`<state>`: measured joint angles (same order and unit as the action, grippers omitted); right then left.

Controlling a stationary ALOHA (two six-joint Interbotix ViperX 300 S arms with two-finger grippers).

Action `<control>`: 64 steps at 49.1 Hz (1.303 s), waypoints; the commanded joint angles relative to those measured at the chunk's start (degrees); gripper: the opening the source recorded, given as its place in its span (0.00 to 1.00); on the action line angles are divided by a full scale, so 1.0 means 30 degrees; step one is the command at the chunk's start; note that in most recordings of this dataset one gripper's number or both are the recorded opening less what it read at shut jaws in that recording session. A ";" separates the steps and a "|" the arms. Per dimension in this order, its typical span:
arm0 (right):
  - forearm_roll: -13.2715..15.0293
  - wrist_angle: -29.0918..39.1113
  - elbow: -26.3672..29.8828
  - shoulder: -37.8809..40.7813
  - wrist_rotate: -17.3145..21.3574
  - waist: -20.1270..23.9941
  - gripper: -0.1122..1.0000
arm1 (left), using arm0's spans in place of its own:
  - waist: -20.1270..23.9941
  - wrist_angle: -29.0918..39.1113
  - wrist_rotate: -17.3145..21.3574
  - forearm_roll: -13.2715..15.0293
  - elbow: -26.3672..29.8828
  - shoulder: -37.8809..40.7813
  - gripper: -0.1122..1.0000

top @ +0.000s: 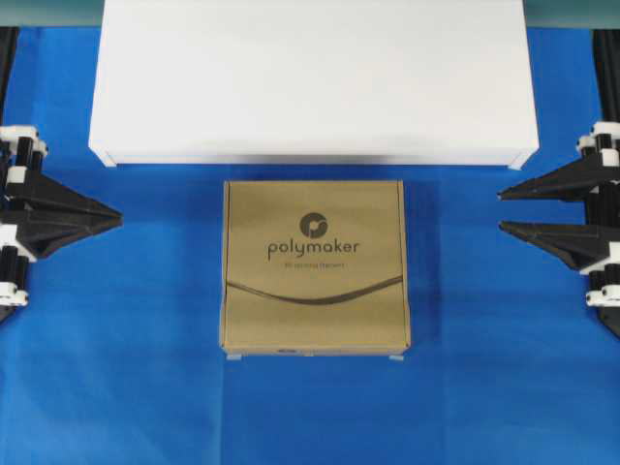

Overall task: Place the cardboard box on the stand after clamping it between your arms.
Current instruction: 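Move both grippers inward toward the left and right sides of the polymaker box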

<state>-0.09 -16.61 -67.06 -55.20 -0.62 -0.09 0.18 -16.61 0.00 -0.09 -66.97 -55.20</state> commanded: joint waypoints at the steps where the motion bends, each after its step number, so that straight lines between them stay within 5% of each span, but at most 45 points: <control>1: -0.0088 -0.0117 0.0234 0.0146 0.0410 -0.0146 0.23 | 0.0117 0.0645 -0.0615 -0.0732 0.0439 0.0674 0.15; 5: -0.0908 0.1055 0.0498 0.0176 0.0557 -0.0264 0.30 | 0.0117 0.1787 -0.1055 -0.0762 0.0820 0.1025 0.18; 9: -0.1260 0.2988 0.0937 0.0205 0.0820 -0.0469 0.21 | 0.0117 0.2930 -0.1260 -0.0762 0.1260 0.1348 0.11; 16: -0.1260 0.7354 0.1875 0.0322 0.0908 -0.0732 0.14 | 0.0117 0.6035 -0.1230 -0.0762 0.2109 0.2051 0.11; 30: -0.0937 1.4561 0.4072 0.2578 0.0850 -0.0820 0.14 | 0.0117 1.1104 -0.1025 -0.0879 0.3955 0.3691 0.11; 50: -0.0264 1.7402 0.5566 0.7061 0.0762 -0.0850 0.21 | 0.0205 1.3740 -0.0996 -0.0879 0.5273 0.7178 0.11; 56: -0.0264 1.8457 0.6035 0.8086 0.0703 -0.1025 0.37 | 0.0176 1.4004 -0.0996 -0.0879 0.5332 0.7910 0.32; 64: -0.0117 1.8838 0.5918 0.8906 0.0645 -0.1201 0.80 | 0.0176 1.3682 -0.1113 -0.0879 0.5156 0.8643 0.75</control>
<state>-0.79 39.73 -50.36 -29.00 1.58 -3.52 0.62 25.14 -3.16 -2.55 -52.38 -29.97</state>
